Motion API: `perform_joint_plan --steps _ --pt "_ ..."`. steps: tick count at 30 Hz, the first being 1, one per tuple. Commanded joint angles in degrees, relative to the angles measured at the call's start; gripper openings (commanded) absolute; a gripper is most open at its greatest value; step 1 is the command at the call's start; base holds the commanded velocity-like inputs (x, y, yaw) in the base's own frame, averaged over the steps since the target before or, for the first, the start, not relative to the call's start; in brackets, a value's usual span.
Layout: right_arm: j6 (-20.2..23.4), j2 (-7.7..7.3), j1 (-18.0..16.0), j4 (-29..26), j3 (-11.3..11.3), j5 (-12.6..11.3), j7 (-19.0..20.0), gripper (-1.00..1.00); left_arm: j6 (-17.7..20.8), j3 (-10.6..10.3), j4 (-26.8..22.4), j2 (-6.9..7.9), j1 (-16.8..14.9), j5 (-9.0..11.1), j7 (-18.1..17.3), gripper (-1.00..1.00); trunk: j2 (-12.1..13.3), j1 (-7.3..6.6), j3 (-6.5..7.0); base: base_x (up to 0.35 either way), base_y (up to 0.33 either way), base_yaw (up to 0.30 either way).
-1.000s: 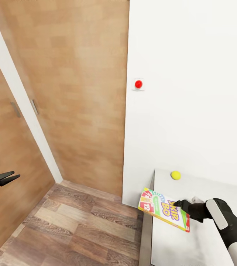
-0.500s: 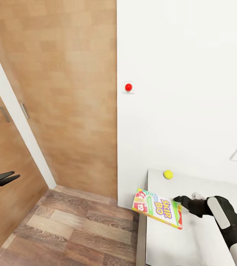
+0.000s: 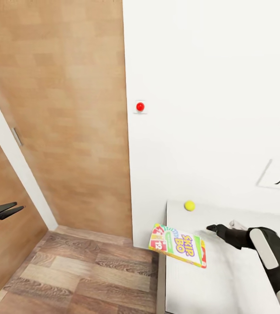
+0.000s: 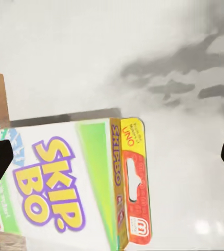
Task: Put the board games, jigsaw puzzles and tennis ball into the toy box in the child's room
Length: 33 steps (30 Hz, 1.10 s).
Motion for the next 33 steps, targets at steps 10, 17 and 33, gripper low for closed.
perform_joint_plan --steps 10,17,33 --pt "3.1 -0.48 7.3 -15.1 -5.6 -1.4 6.0 1.0 0.6 0.0 0.0 -0.02 0.0 0.0 -0.2 1.0 -0.1 0.04 0.71 0.0 0.0 -0.144" --pt "4.4 -0.13 14.4 -24.8 -10.6 -3.6 15.3 1.0 0.6 0.0 0.0 -0.02 0.0 0.0 -0.2 1.0 -0.1 0.04 1.29 0.0 0.0 -0.141" --pt "4.0 0.43 28.4 -29.5 -20.0 -6.6 51.3 1.0 0.6 0.0 0.0 -0.05 0.0 0.0 -0.2 1.0 -0.1 0.04 2.63 0.0 0.0 -0.092"
